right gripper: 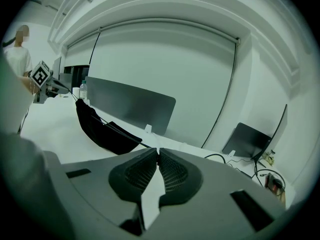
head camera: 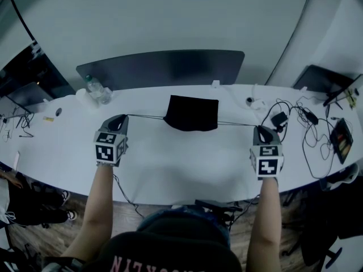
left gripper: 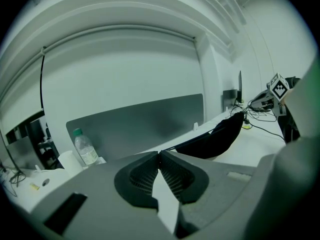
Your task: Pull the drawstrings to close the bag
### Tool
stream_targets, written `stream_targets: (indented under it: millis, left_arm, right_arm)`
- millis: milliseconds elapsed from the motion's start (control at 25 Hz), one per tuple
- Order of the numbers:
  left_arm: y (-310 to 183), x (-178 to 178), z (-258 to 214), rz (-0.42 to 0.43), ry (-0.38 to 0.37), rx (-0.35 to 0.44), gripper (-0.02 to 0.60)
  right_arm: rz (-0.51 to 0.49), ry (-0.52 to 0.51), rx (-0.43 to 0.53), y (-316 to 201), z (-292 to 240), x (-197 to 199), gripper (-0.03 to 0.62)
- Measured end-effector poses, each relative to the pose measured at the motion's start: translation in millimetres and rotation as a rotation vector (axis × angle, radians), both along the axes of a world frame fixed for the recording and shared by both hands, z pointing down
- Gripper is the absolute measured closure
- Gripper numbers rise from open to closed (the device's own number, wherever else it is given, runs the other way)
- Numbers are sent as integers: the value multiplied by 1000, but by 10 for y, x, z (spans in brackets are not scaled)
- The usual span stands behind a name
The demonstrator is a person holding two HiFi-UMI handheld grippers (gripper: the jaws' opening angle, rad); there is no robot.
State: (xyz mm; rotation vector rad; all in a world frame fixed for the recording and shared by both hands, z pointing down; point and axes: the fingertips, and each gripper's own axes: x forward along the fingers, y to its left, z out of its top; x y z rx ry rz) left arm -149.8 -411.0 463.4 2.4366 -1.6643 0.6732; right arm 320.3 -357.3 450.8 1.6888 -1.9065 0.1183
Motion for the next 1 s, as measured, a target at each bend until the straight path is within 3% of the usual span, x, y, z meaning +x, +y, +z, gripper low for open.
stream_targets:
  millis: [1000]
  left_arm:
    - [-96,-137,22,-76,-8,-9,566]
  right_arm:
    - [127,0,11,-15,-63,416,586]
